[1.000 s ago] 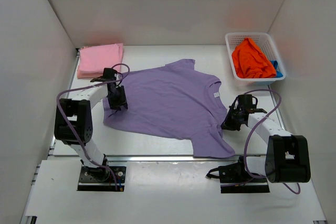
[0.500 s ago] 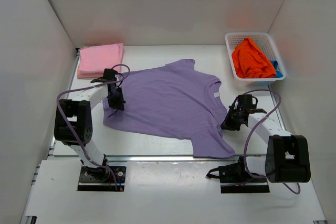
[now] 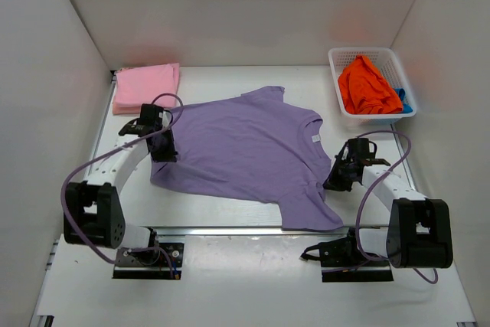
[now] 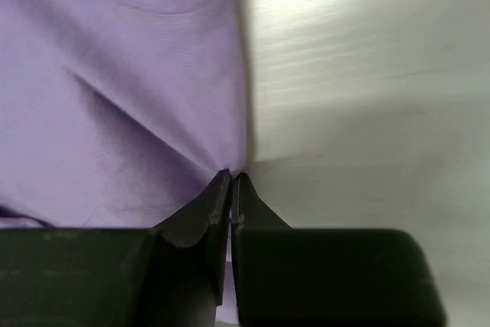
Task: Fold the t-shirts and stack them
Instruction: Flatten out the tshirt
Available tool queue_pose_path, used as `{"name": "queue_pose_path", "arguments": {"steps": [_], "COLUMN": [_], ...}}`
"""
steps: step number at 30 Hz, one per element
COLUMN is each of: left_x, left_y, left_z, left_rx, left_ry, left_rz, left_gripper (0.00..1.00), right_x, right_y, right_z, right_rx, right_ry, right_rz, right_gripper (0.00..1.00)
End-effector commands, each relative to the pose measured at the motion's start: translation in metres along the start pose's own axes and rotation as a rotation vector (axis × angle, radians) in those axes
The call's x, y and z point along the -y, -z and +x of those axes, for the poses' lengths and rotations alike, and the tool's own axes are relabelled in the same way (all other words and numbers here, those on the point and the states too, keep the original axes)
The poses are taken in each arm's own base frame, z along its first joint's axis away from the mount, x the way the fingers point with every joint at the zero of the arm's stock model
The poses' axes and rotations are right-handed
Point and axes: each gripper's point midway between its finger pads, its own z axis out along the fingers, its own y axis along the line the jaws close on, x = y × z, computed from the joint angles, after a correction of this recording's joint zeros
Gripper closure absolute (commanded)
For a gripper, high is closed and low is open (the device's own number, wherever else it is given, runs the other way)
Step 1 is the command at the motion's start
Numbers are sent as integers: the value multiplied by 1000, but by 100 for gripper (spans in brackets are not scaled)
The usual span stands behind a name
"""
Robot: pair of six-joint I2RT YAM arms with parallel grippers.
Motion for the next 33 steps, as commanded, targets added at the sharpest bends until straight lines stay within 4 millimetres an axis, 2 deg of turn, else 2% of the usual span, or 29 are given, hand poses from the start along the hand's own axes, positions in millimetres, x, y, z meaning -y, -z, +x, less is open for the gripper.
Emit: {"name": "queue_pose_path", "arguments": {"steps": [1,5,9,11,12,13,14,17,23,27,31,33], "left_x": [-8,-24,-41,-42,-40,-40,-39,-39,-36,-36,-37,-36], "left_y": [17,31,37,40,39,38,37,35,37,38,39,39], "left_z": [15,25,25,24,25,26,28,32,30,31,30,31], "left_rx": [12,44,63,66,60,59,54,48,57,59,55,53], "left_ry": [-32,-52,-54,-57,-64,-64,-68,-68,-75,-73,-78,-81], "left_rz": [-13,-67,-132,-135,-129,-129,-125,-118,-106,-99,-104,-100], "left_gripper": [100,100,100,100,100,100,100,100,100,100,99,99], "right_x": [22,35,33,28,26,25,17,5,10,10,2,5], "right_y": [12,25,41,45,47,49,52,56,40,27,24,24], "right_z": [-7,-14,-26,-28,-28,-26,-26,-17,1,20,30,40], "right_rx": [19,42,72,73,73,72,73,47,-46,-113,-127,-140], "right_ry": [0,12,12,-2,3,10,16,51,44,72,75,88], "right_rz": [90,183,179,154,145,147,126,113,107,133,118,130], "right_gripper": [100,100,97,86,77,74,65,55,48,43,43,43]}}
